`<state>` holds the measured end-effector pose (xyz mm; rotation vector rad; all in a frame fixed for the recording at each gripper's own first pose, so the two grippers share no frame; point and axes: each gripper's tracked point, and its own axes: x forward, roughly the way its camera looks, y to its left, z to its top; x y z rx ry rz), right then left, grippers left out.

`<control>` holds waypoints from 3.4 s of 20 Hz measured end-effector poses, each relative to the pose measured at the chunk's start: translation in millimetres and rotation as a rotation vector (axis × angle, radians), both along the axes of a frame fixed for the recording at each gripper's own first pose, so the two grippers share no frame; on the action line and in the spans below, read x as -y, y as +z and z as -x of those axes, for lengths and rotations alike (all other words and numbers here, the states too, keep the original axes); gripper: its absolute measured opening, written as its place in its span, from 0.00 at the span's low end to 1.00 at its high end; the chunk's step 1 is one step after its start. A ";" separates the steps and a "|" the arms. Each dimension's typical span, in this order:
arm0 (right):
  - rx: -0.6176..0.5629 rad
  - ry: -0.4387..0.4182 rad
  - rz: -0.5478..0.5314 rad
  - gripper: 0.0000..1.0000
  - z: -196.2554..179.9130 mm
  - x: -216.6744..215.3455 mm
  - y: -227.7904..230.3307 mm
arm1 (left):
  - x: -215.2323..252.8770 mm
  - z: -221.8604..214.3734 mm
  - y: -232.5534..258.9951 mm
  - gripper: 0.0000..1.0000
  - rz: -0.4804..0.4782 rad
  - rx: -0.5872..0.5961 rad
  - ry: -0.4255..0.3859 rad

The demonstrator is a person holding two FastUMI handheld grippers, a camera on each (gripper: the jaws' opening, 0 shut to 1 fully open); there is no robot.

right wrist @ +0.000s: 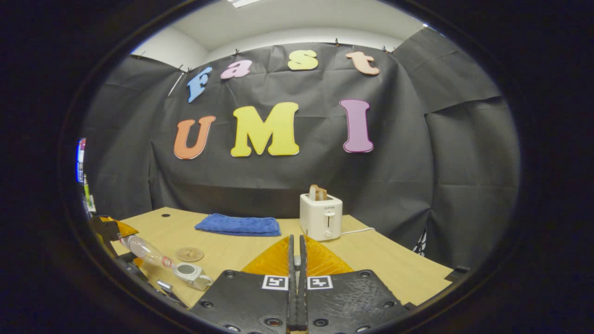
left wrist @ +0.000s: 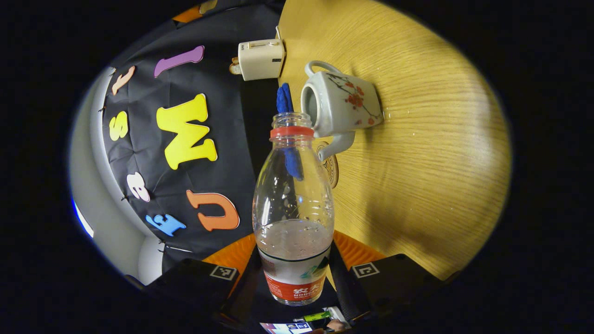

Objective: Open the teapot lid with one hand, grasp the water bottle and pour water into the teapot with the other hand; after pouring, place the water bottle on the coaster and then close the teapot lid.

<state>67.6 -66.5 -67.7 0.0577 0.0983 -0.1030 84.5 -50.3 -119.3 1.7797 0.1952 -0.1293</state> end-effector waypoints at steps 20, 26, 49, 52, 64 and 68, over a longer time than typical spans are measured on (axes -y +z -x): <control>-0.005 -0.004 -0.021 0.00 3.1 11.9 4.3 | 17.8 -10.4 38.7 0.75 -0.304 -0.013 -0.040; -0.001 -0.019 -0.012 0.00 4.7 17.6 7.0 | 19.0 -13.1 54.6 0.75 -0.406 -0.010 -0.051; -0.022 -0.085 0.048 0.00 3.0 34.5 0.8 | 26.3 -10.1 49.5 0.75 -0.319 -0.050 -0.082; -0.023 -0.101 0.045 0.00 2.8 40.6 0.2 | 21.8 -7.2 40.5 0.75 -0.133 -0.081 -0.075; 0.001 -0.118 0.105 0.00 11.4 35.5 10.7 | 10.8 -28.1 64.7 0.76 0.874 -0.027 -0.049; -0.008 -0.100 0.143 0.00 9.7 22.3 5.9 | 26.2 -36.7 65.3 0.76 1.168 -0.049 -0.071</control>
